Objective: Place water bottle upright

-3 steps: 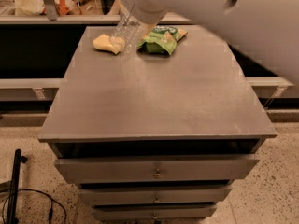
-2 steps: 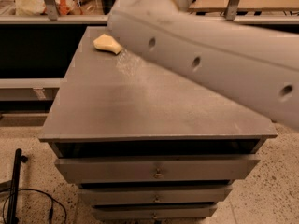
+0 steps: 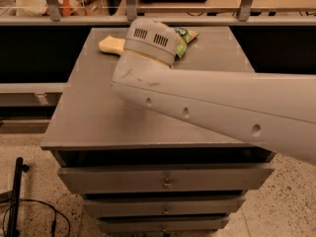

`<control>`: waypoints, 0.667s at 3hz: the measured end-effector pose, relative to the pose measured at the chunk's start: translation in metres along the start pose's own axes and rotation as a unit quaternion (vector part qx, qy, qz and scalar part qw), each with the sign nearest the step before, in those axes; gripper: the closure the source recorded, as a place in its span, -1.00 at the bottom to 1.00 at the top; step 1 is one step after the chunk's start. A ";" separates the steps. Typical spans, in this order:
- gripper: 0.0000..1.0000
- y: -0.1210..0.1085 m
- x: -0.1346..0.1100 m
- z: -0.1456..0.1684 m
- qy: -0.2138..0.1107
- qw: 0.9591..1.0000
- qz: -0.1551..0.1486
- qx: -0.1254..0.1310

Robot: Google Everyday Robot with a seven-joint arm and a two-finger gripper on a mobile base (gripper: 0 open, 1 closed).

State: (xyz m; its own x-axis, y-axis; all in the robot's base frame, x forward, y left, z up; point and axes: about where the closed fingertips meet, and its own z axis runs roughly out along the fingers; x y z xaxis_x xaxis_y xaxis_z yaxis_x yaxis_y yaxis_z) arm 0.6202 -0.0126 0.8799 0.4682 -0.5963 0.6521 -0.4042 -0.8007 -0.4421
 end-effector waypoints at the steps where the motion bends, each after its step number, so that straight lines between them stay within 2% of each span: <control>1: 1.00 -0.001 0.013 0.003 0.034 0.999 -0.016 0.004; 2: 1.00 -0.010 0.034 0.017 0.093 0.995 -0.031 0.016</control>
Offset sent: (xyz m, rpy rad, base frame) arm 0.0868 -0.0218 0.0829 -0.3651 -0.5216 0.0082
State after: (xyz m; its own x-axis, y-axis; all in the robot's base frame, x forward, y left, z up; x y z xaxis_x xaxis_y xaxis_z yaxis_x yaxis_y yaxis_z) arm 0.6533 -0.0253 0.8959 0.3366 -0.5269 0.7804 -0.3528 -0.8390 -0.4142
